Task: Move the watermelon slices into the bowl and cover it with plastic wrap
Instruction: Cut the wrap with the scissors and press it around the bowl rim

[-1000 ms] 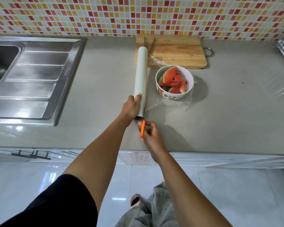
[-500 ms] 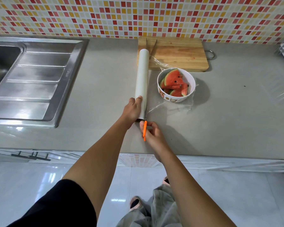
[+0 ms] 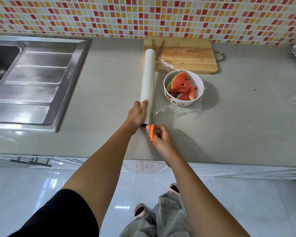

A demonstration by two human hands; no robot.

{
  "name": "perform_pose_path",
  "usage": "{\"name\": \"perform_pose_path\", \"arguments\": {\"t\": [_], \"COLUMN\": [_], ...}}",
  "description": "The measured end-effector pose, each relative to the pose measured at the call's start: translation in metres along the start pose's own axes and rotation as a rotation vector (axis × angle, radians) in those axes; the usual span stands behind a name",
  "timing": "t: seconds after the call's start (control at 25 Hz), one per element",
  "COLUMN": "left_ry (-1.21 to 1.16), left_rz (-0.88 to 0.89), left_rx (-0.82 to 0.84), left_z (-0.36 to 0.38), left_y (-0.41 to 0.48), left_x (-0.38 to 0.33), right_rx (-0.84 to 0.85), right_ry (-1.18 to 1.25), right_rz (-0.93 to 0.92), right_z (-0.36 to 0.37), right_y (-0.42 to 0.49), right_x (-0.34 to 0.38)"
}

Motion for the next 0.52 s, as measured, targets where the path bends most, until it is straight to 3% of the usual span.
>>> {"name": "perform_pose_path", "arguments": {"t": [0.52], "left_ry": [-0.012], "left_rz": [0.006], "left_rx": [0.005], "left_z": [0.0], "left_y": [-0.002], "left_x": [0.0], "right_rx": [-0.029], "right_ry": [0.017], "right_rz": [-0.032], "right_z": [-0.001], "right_y": [0.018], "right_x": [0.003]}}
Point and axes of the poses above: each hand's wrist, its own y-axis towards the middle knuckle, its own z-axis out of the palm, x = y × z, the point moved 3 cm from there along y, towards the middle knuckle, and after that the axes turned 6 degrees about z, right-handed, at the moved point
